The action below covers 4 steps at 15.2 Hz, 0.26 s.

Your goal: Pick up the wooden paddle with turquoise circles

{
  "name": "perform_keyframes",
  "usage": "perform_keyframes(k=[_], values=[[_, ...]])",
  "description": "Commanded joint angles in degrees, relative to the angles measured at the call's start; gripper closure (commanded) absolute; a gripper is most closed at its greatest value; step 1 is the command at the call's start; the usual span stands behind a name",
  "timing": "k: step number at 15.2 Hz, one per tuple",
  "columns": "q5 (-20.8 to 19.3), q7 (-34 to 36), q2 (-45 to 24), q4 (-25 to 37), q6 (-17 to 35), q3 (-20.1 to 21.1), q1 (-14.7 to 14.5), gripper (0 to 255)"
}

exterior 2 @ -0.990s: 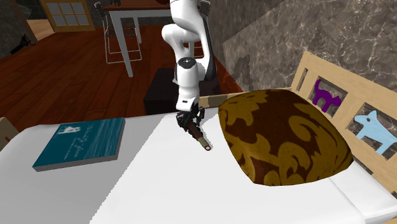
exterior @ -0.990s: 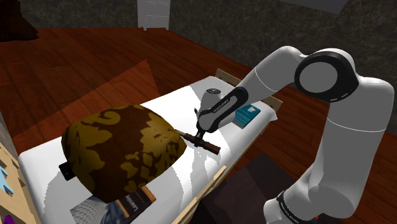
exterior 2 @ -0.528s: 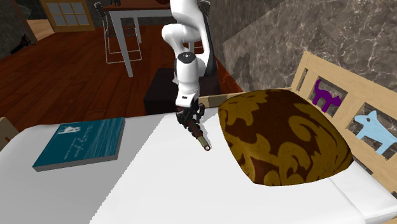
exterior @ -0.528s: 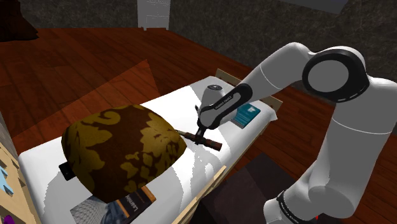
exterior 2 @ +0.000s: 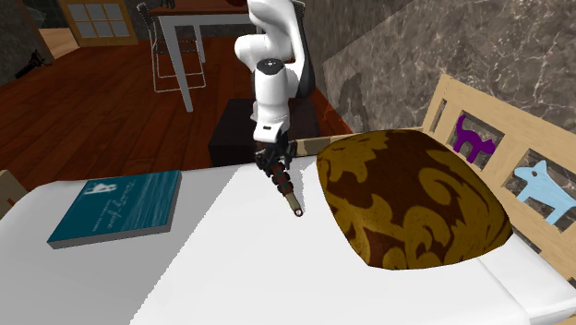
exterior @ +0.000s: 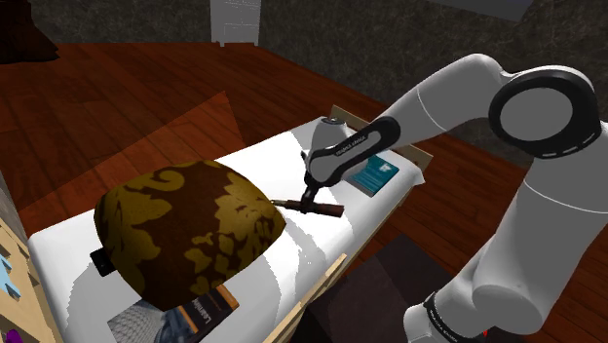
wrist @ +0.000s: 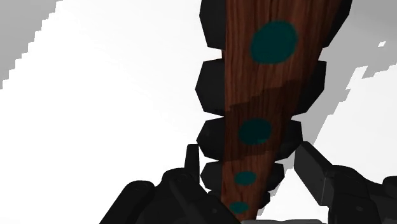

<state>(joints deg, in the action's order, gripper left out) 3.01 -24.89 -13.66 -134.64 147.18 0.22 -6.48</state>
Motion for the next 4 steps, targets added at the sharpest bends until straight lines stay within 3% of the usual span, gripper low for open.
perform_keyframes(k=[1,4], values=[[-0.1,0.1,1.4,0.0,-1.4,0.0,0.0,255],[-0.1,0.2,2.2,0.0,-2.3,0.0,0.0,255]])
